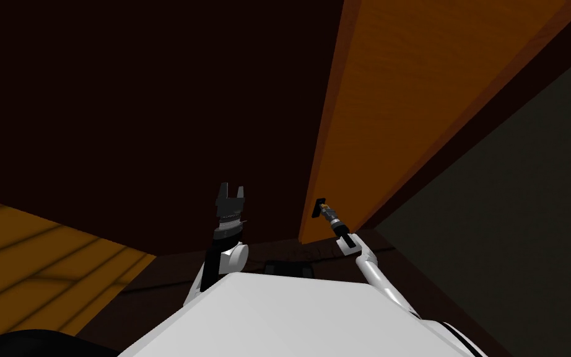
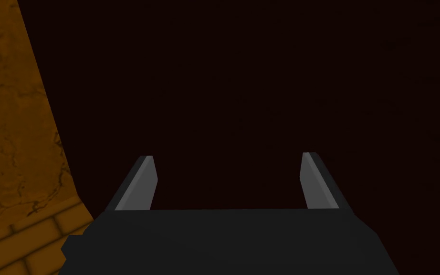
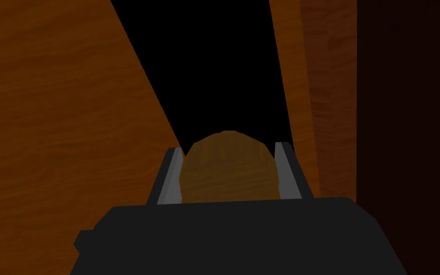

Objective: Pull the door open

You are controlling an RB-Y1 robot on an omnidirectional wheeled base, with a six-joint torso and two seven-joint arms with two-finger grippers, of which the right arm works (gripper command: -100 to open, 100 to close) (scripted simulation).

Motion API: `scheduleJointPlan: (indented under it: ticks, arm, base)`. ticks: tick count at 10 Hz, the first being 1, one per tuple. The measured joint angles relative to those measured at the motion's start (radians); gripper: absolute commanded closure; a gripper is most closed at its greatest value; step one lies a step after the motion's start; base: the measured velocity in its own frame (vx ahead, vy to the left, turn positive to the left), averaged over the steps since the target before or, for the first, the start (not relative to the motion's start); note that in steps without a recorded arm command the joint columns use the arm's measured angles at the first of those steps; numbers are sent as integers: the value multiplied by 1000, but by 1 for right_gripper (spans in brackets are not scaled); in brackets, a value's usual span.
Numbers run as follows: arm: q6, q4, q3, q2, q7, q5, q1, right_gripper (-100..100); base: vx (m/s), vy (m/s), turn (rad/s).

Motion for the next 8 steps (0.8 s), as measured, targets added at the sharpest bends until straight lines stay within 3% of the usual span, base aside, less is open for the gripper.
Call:
scheduleJointPlan:
  ticks: [8]
  arm:
    - [1, 28, 5, 4, -198, -108, -23, 100]
  base:
    - [-60, -50, 88]
